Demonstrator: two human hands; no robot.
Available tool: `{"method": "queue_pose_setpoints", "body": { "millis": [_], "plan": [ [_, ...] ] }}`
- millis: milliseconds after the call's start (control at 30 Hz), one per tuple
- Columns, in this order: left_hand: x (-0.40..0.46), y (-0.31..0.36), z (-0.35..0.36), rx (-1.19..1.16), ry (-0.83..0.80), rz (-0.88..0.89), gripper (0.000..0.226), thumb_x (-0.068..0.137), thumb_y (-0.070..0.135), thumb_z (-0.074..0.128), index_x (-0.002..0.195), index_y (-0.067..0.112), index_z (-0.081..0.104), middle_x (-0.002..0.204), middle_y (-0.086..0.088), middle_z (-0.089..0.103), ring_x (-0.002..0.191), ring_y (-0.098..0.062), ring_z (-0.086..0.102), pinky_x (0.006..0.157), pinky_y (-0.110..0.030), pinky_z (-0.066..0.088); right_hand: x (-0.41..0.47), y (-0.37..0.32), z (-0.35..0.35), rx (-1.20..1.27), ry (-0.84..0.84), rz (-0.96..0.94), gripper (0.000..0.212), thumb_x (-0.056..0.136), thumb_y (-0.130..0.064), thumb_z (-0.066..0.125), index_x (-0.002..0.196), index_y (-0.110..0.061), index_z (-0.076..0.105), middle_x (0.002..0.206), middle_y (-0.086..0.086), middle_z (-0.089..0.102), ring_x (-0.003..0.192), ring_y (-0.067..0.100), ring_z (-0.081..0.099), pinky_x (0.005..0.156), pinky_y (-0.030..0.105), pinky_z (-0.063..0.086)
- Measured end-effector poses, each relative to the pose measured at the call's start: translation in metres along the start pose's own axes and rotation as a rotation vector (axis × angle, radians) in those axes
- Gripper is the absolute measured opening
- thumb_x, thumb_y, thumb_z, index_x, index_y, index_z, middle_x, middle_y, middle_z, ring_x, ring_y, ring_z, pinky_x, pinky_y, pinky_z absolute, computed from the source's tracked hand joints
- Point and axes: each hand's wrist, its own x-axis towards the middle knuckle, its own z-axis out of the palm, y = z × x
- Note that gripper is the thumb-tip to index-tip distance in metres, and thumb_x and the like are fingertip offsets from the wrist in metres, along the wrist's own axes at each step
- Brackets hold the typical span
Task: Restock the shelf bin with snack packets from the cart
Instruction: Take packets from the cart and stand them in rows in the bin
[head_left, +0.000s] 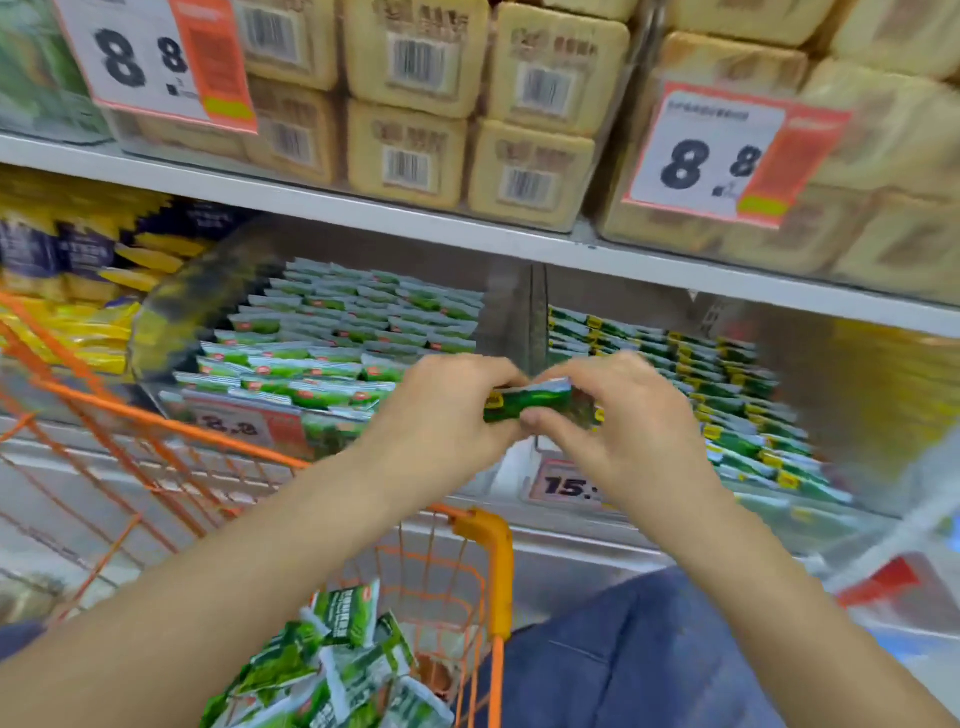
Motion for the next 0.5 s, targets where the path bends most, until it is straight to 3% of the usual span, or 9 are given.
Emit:
{"method": "queue_pose_setpoints", "body": {
  "millis": [67, 133, 233, 333, 500],
  "plan": [
    [0.01, -0.004, 0.015, -0.134, -0.009, -0.068, 0.036, 0.087, 0.033, 0.066, 0.122, 0.023, 0.061, 0.115, 0.002, 0.065, 0.108, -0.014, 0.058, 0.094, -0.031, 0.044, 0.0, 0.024, -0.01, -0.108, 0.104, 0.051, 0.024, 0.078, -0.037, 0.069, 0.088, -0.015, 0.07, 0.071, 0.002, 0.064, 0.073, 0.027, 0.057, 0.057, 0.031, 0.043],
    [0.011, -0.027, 0.031, 0.024, -0.028, -0.125, 0.047, 0.096, 0.045, 0.047, 0.134, 0.018, 0.05, 0.132, -0.002, 0.056, 0.122, -0.019, 0.049, 0.102, -0.031, 0.035, 0.004, 0.047, -0.014, -0.069, 0.13, 0.225, 0.025, 0.078, -0.03, 0.076, 0.09, -0.008, 0.07, 0.07, 0.008, 0.063, 0.069, 0.03, 0.057, 0.06, 0.03, 0.036],
    [0.0, -0.052, 0.044, 0.339, -0.11, -0.168, 0.079, 0.087, 0.057, 0.004, 0.126, 0.012, 0.057, 0.123, -0.01, 0.062, 0.113, -0.028, 0.053, 0.096, -0.035, 0.032, 0.016, 0.077, -0.001, 0.003, 0.01, 0.449, 0.034, 0.082, -0.033, 0.072, 0.102, -0.006, 0.069, 0.081, 0.014, 0.067, 0.08, 0.033, 0.061, 0.069, 0.034, 0.037],
    [0.001, -0.056, 0.053, 0.376, -0.123, -0.154, 0.078, 0.088, 0.054, 0.002, 0.123, 0.015, 0.059, 0.121, -0.006, 0.062, 0.113, -0.027, 0.053, 0.096, -0.036, 0.035, 0.036, 0.091, 0.024, 0.114, -0.095, 0.525, 0.043, 0.084, -0.032, 0.072, 0.117, -0.006, 0.066, 0.117, 0.013, 0.067, 0.108, 0.029, 0.061, 0.088, 0.031, 0.043],
    [0.002, -0.059, 0.054, 0.338, -0.119, -0.17, 0.084, 0.084, 0.057, -0.003, 0.121, 0.016, 0.06, 0.122, -0.003, 0.06, 0.113, -0.022, 0.052, 0.088, -0.035, 0.044, 0.075, 0.11, 0.062, 0.035, -0.392, 0.537, 0.04, 0.087, -0.028, 0.069, 0.122, -0.009, 0.064, 0.132, 0.007, 0.059, 0.116, 0.024, 0.058, 0.094, 0.027, 0.043]
  ]
}}
